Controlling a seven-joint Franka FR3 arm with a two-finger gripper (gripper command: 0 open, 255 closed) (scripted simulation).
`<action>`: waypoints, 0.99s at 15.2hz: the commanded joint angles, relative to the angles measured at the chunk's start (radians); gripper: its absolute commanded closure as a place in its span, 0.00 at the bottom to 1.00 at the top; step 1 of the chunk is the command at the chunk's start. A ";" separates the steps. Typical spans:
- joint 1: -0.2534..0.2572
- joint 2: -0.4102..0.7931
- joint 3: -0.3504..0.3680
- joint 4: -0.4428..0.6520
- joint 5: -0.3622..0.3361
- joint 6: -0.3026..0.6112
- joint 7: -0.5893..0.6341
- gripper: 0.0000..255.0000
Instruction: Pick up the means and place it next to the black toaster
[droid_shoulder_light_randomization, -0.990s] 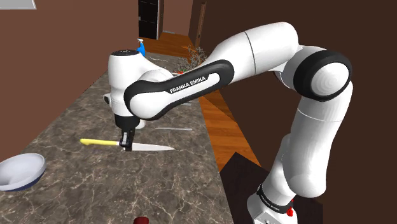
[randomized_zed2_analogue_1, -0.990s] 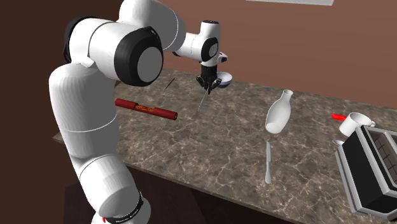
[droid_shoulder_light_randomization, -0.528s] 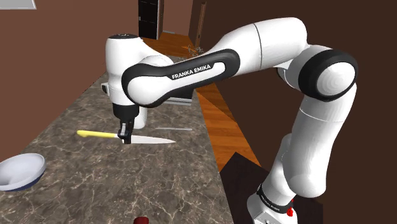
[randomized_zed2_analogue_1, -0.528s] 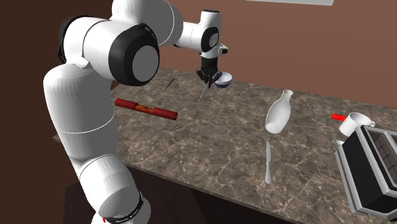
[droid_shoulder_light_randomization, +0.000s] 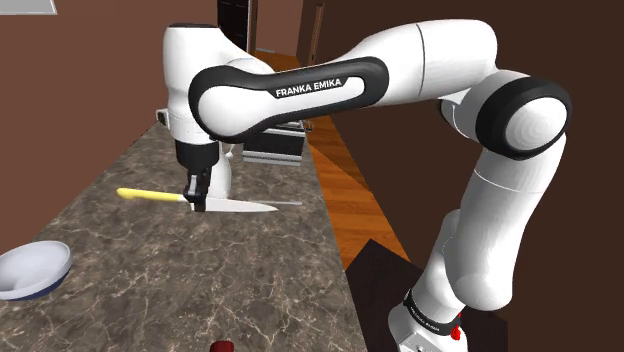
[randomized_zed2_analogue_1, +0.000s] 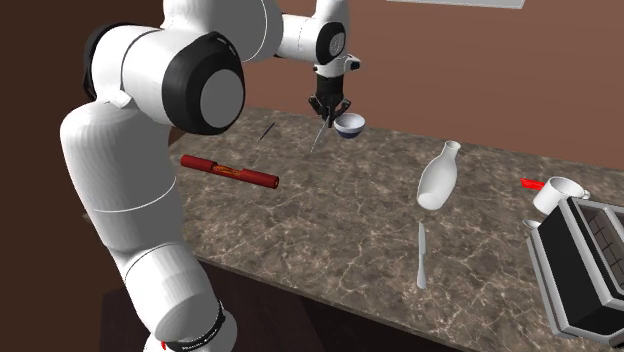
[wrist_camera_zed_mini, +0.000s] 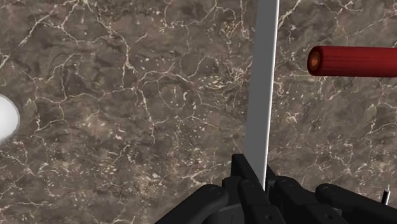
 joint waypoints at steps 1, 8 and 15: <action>0.000 -0.004 0.001 0.020 0.002 -0.025 0.000 1.00; -0.054 -0.030 -0.038 0.019 0.016 -0.047 -0.097 1.00; -0.142 -0.033 -0.108 0.019 0.028 -0.048 -0.259 1.00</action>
